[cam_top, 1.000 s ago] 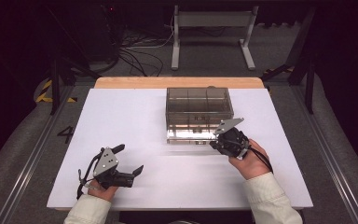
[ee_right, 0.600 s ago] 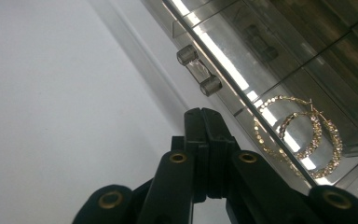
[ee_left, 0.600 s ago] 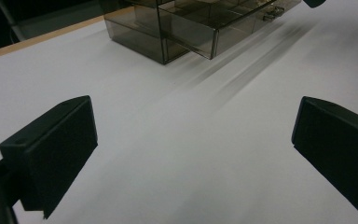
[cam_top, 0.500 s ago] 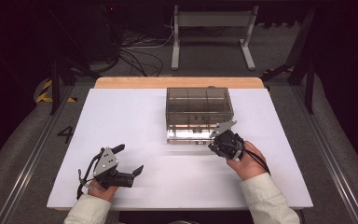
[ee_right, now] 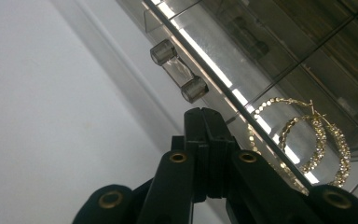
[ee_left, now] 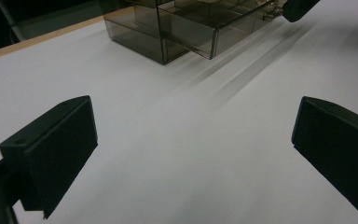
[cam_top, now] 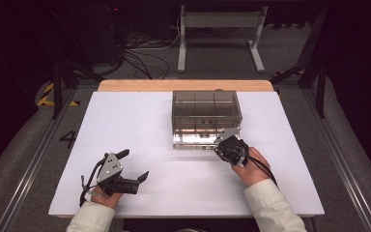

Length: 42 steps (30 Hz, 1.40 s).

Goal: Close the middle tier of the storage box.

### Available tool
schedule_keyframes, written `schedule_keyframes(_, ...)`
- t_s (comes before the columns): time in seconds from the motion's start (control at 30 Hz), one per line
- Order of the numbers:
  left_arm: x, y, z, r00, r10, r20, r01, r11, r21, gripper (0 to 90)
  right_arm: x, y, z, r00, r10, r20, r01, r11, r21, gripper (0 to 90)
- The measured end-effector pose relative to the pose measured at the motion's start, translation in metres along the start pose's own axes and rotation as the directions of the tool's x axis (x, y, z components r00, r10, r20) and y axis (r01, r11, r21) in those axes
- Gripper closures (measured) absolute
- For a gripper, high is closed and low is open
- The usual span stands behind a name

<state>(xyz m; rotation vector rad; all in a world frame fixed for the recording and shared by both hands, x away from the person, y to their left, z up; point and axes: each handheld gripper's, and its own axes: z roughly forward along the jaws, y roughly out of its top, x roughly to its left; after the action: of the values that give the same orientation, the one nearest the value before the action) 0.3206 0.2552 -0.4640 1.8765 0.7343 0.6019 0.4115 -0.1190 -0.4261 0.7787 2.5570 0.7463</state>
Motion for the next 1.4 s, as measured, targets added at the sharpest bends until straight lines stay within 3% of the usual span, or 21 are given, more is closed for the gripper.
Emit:
schedule_keyframes(0.73,0.0,0.0,0.0,1.0,0.0,0.0,0.0,1.0,-0.001,0.8,0.002,0.002,0.007,0.9999,0.006,0.008,-0.006,0.9999,-0.011,90.0)
schedule_keyframes(0.93,-0.001,0.0,-0.001,0.9999,0.004,-0.011,-0.004,1.0,-0.002,0.2,0.004,0.004,0.008,0.9989,-0.008,0.047,0.009,0.9997,-0.023,90.0)
schedule_keyframes(1.3,-0.003,-0.001,-0.005,0.9998,0.014,-0.01,-0.014,0.9998,-0.012,0.1,-0.003,0.006,0.011,0.9956,0.045,0.082,-0.041,0.9976,-0.056,90.0)
schedule_keyframes(1.4,-0.003,-0.001,-0.006,1.0,0.001,-0.007,-0.001,0.9999,-0.013,0.1,-0.004,0.007,0.011,0.9943,0.058,0.09,-0.051,0.9962,-0.07,90.0)
